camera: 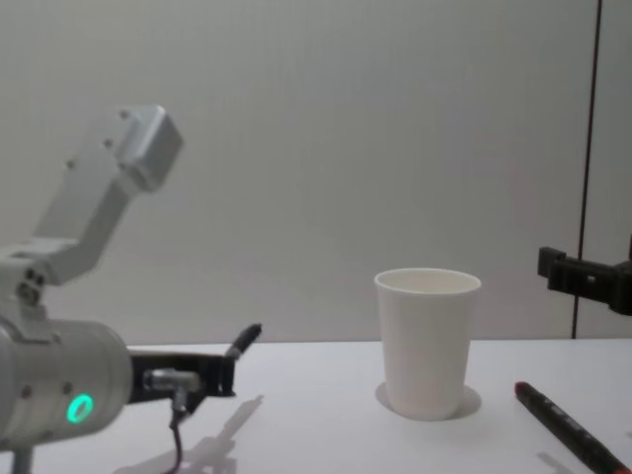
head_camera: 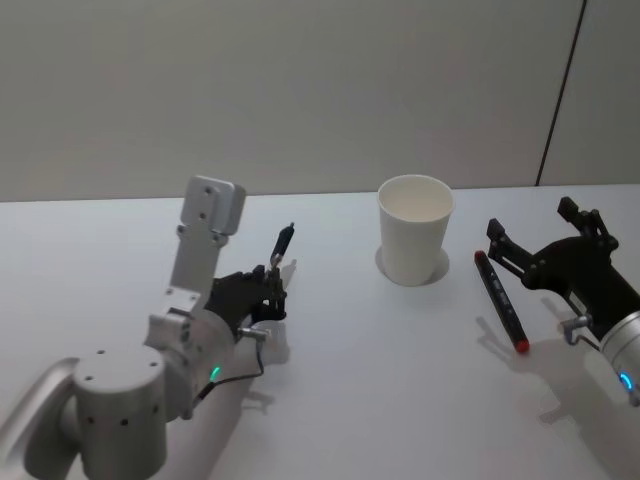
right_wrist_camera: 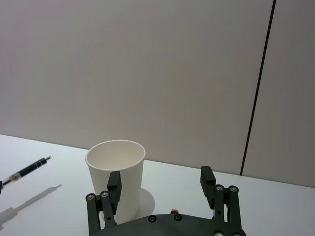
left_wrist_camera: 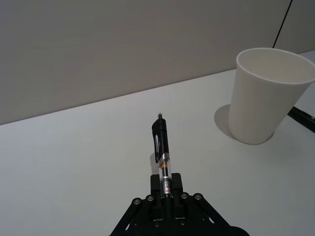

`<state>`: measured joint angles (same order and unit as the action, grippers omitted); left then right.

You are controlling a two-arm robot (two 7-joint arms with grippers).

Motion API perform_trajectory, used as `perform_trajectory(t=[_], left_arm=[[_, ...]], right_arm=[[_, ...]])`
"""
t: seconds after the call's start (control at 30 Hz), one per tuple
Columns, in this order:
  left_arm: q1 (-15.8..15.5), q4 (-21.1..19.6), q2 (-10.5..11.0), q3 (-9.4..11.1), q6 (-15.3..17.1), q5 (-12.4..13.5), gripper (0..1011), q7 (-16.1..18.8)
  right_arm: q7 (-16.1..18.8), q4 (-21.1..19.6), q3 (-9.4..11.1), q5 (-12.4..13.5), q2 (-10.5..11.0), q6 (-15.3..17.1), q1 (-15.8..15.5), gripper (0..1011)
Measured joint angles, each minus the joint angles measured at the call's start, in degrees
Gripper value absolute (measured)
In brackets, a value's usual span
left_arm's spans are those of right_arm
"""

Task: Place the pen into the pen holder.

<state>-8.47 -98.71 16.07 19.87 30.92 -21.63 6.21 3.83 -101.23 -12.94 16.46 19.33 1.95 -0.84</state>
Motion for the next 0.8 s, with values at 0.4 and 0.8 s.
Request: perform_trajectory(t=[0.4, 0.8], left_arm=[[2.1, -2.3, 4.3, -3.0, -5.9, -3.8, 124, -6.6], [3.5, -2.5, 7.6, -4.4, -12.2, -5.6, 124, -16.6]], right_arm=[[0.0, 0.0, 0.0, 0.0, 0.0, 0.0, 0.0, 1009], [0.0, 0.0, 0.0, 0.0, 0.0, 0.0, 0.0, 1009]])
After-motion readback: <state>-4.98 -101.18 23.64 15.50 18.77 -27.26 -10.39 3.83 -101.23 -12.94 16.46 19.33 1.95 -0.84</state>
